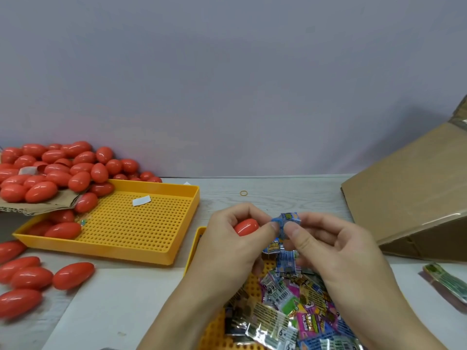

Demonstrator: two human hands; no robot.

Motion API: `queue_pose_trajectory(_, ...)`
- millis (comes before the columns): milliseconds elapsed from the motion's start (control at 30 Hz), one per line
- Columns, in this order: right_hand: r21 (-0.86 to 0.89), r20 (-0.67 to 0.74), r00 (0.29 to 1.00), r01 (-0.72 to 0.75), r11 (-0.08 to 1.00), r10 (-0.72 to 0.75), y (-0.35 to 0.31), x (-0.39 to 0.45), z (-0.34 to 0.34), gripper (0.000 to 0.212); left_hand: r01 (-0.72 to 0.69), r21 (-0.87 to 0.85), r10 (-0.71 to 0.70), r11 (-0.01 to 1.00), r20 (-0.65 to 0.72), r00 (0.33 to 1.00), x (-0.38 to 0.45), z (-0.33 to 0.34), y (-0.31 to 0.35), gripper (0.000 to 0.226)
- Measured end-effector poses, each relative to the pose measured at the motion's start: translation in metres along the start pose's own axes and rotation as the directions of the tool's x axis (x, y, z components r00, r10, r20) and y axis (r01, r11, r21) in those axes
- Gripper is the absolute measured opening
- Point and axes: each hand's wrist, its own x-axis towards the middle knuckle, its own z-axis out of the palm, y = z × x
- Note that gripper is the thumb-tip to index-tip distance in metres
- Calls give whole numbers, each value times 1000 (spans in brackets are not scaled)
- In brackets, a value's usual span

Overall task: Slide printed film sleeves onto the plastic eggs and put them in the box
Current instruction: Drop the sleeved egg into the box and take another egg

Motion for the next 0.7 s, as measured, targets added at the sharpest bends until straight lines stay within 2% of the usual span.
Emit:
queue_pose_trajectory(167,-62,-59,997,36,997,-40,-2,0,-1,23,9,27,-9,1000,20,1000,0,1,-3,20)
queue_pose_trajectory(400,-61,-50,998,23,998,-26,-4,-1,-1,22,-2,-71,1,997,-6,1000,2,-1,-4,13)
queue_pose_trajectory(700,-135,17,1000,20,991,-18,1,-2,-2,23,33,-188,-44,982,-54,998,4,0,-4,18)
